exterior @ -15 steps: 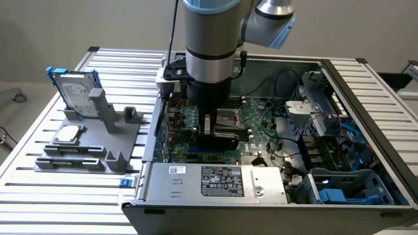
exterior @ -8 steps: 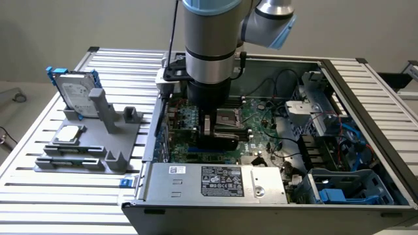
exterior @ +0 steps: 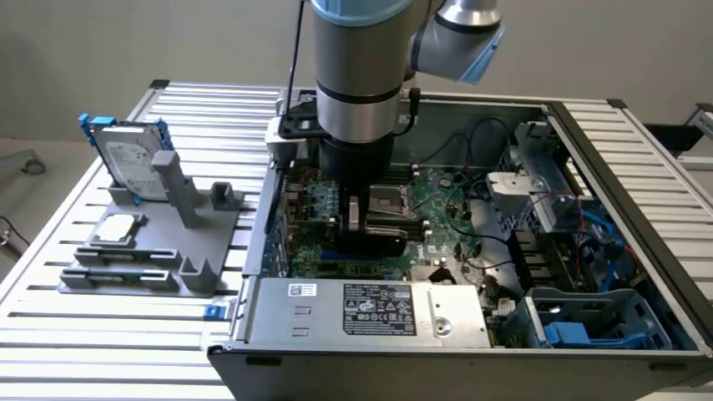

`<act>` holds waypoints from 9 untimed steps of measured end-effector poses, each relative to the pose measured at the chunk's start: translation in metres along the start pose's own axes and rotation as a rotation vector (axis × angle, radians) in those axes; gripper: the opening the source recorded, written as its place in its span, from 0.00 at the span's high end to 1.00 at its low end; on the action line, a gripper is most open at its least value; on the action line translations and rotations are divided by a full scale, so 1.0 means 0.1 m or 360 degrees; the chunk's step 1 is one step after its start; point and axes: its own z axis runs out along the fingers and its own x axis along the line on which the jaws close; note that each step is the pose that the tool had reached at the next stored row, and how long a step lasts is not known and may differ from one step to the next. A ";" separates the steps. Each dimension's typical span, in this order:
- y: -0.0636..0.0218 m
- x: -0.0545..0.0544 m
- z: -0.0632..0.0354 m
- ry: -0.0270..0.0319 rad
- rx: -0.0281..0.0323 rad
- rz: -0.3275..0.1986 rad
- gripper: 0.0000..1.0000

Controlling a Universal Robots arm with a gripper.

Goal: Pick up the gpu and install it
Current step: 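Insert the gpu into the slot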

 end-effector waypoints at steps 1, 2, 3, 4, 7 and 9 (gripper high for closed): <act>0.000 0.00 0.000 0.00001 0.00000 0.0000 0.74; 0.000 0.00 0.000 0.00000 0.00001 0.0000 0.74; 0.000 0.00 0.000 0.00000 0.00000 0.0000 0.74; 0.000 0.00 0.000 -0.00001 0.00001 0.0000 0.74; -0.009 0.00 -0.001 0.00000 -0.00002 0.0000 0.74; -0.018 0.00 0.004 -0.00023 0.00003 0.0001 0.74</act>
